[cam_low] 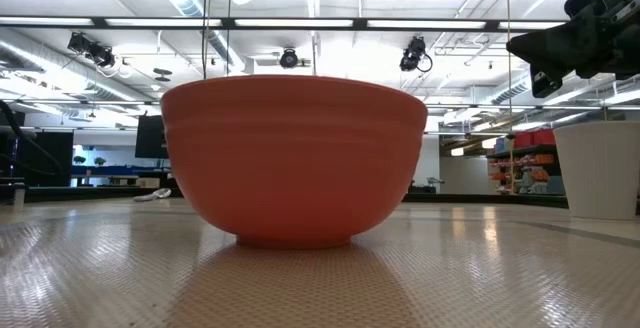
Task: Pick & Place Utensil
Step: Put the fork on the bowl
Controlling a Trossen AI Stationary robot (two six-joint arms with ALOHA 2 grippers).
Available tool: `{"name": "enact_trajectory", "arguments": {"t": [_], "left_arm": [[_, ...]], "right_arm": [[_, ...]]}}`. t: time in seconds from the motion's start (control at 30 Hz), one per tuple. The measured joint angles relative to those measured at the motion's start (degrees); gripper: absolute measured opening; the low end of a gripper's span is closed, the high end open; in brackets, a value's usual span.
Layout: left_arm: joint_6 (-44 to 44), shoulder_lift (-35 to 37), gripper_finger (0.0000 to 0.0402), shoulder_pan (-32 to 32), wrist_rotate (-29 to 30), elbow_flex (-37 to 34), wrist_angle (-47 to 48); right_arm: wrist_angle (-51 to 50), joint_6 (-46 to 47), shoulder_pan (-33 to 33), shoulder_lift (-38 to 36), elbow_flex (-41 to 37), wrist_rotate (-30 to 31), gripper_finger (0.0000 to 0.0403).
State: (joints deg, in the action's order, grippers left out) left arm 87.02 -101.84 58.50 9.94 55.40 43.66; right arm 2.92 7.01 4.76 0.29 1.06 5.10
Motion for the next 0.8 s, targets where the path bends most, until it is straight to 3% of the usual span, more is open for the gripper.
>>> {"name": "enact_trajectory", "arguments": {"t": [0.37, 0.57, 0.8], "left_arm": [[-12.18, -0.41, 0.0016, -0.85, 2.04, 12.33, 16.53], [-26.16, -0.35, 0.0017, -3.32, 2.15, 20.66, 22.19], [-44.49, -0.22, 0.0018, -12.11, 4.39, 29.9, 24.12]], "right_arm": [[0.02, 0.01, -0.01, -0.01, 0.0, 0.0, 0.0035], [0.0, -0.01, -0.01, -0.01, 0.0, 0.0, 0.0035], [0.0, -0.01, 0.0, 0.01, 0.0, 0.0, 0.0035]]}}
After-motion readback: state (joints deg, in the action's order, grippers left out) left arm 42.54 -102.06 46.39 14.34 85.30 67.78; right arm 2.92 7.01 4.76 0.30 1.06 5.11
